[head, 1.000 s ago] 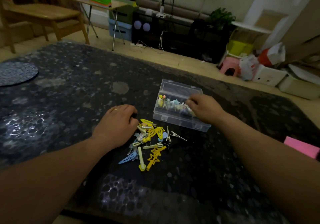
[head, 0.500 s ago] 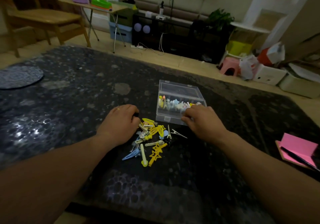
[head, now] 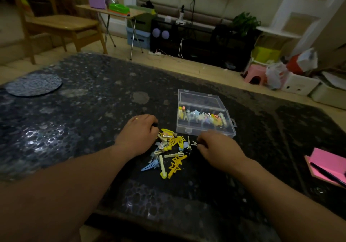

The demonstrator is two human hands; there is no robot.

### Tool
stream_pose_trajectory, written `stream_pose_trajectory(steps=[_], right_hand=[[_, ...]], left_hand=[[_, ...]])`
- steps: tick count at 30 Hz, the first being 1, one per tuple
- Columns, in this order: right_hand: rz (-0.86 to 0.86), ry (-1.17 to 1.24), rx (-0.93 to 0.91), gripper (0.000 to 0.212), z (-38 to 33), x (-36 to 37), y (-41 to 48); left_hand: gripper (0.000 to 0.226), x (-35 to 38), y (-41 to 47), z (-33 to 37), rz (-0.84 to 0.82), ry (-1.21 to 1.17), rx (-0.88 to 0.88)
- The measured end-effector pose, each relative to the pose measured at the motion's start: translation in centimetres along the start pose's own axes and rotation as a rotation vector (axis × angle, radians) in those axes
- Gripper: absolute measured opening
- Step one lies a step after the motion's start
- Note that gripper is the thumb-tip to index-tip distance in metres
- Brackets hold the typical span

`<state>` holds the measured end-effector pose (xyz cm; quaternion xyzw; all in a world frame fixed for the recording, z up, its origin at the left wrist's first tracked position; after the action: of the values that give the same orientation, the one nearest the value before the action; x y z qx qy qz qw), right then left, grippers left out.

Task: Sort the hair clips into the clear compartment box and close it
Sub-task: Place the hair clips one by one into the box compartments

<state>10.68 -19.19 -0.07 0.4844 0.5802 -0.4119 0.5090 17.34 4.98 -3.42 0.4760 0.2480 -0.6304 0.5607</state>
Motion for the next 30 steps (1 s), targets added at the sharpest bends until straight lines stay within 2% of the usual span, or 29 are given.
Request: stream_pose_trajectory(steps=[6,11,13,17,19,23,26,30], right_hand=[[-0.097,0.018,0.053,0.01,0.1,0.3,1.0],[-0.127,-0.029,-0.018,0.01,-0.6,-0.1,0.7],[-0.108,0.021,-0.027,0.008,-0.5,-0.8,0.3],[0.086,0.247,0.067,0.003,0.7,-4.2,1.5],[0.136,0.358,0.139,0.007,1.3,-4.7,3.6],[0.066,0.414,0.234,0.014,0.8,-2.4,8.1],[0.011,0.407,0.254,0.014,0.1,-0.4,9.4],[0.002,0.389,0.277,0.018,-0.3,0.7,10.1]], left_hand=[[0.044,-0.1,-0.1,0.1,0.004,0.002,-0.007],[0.044,-0.2,-0.2,0.3,0.009,0.022,-0.013],[0.043,-0.1,-0.1,0.3,0.015,0.022,-0.008],[0.037,0.1,0.0,0.1,0.022,0.023,-0.005],[0.036,0.1,-0.2,0.0,0.021,0.007,-0.011],[0.038,-0.5,-0.3,-0.2,0.051,-0.031,-0.039],[0.034,-0.4,-0.3,-0.2,0.041,-0.017,-0.046],[0.042,0.1,-0.1,-0.4,0.019,0.023,-0.028]])
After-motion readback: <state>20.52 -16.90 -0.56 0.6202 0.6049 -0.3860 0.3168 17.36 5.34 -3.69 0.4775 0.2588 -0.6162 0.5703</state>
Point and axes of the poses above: each hand's wrist, its own y-axis towards the middle knuckle, its own x-axis out of the palm, z = x × y, the point moved 7 cm from there along y, towards the middle knuckle
